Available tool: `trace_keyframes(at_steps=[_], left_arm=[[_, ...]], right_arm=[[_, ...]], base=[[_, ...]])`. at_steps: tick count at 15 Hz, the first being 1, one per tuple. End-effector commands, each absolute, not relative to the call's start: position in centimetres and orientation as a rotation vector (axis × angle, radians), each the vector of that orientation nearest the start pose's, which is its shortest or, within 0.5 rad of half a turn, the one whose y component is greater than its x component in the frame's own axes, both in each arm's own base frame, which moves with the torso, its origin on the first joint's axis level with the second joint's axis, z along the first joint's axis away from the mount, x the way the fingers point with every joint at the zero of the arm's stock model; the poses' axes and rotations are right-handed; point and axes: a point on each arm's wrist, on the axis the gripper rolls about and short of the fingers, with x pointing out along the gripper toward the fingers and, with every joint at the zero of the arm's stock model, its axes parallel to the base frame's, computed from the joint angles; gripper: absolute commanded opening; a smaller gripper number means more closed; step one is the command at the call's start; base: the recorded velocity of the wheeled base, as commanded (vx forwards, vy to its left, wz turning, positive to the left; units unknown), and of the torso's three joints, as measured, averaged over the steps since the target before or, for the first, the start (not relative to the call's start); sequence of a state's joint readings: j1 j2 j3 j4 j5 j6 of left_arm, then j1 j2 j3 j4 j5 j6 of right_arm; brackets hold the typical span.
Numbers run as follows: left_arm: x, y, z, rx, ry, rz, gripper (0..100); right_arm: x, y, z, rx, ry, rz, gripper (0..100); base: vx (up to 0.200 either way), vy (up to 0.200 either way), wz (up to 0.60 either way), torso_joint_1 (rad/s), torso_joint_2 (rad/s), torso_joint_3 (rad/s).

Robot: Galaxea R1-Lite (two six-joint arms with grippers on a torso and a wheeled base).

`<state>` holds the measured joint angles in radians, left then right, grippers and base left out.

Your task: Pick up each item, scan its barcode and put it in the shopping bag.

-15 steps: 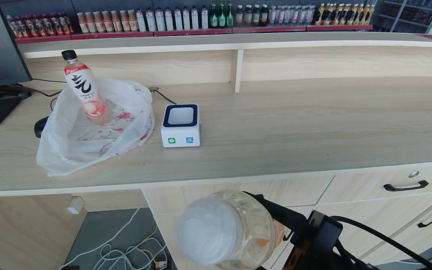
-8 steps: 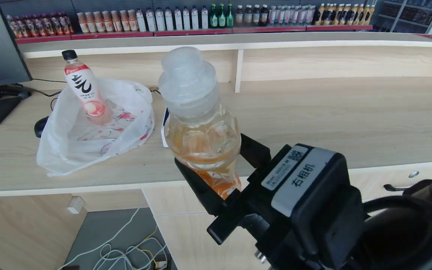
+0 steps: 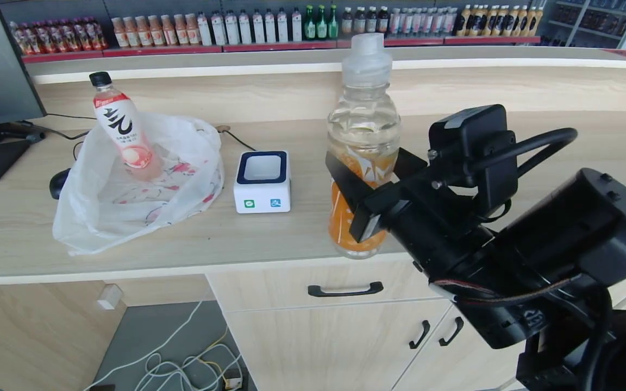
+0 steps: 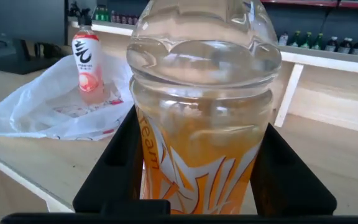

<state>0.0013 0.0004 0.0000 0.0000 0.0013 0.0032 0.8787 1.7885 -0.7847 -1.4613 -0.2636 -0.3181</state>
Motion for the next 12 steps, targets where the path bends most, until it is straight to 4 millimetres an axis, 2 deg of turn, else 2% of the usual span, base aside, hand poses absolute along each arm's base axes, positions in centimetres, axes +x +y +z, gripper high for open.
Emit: trace_keyframes(at_steps=[1, 3, 6, 9, 11, 12], left_arm=[[-2.3, 0.0, 7.5, 0.003, 0.000, 0.003, 100], [-2.3, 0.0, 7.5, 0.003, 0.000, 0.003, 100], [-2.3, 0.0, 7.5, 0.003, 0.000, 0.003, 100], [-2.3, 0.0, 7.5, 0.003, 0.000, 0.003, 100], [-2.3, 0.0, 7.5, 0.003, 0.000, 0.003, 100], [-2.3, 0.0, 7.5, 0.002, 0.000, 0.003, 100]], right_arm=[[21.4, 22.2, 24.3, -0.026, -0.506, 0.474, 0], [23.6, 20.6, 24.9, 0.002, -0.500, 0.408, 0], [26.0, 18.8, 24.8, -0.032, -0.497, 0.410, 0], [27.4, 18.4, 26.1, 0.005, -0.512, 0.417, 0], [28.1, 17.7, 26.8, -0.007, -0.547, 0.403, 0], [28.7, 16.7, 27.1, -0.018, -0.565, 0.363, 0]], base=[[0.000, 0.000, 0.00, 0.000, 0.00, 0.000], [0.000, 0.000, 0.00, 0.000, 0.00, 0.000], [0.000, 0.000, 0.00, 0.000, 0.00, 0.000], [0.000, 0.000, 0.00, 0.000, 0.00, 0.000], [0.000, 0.000, 0.00, 0.000, 0.00, 0.000], [0.000, 0.000, 0.00, 0.000, 0.00, 0.000]])
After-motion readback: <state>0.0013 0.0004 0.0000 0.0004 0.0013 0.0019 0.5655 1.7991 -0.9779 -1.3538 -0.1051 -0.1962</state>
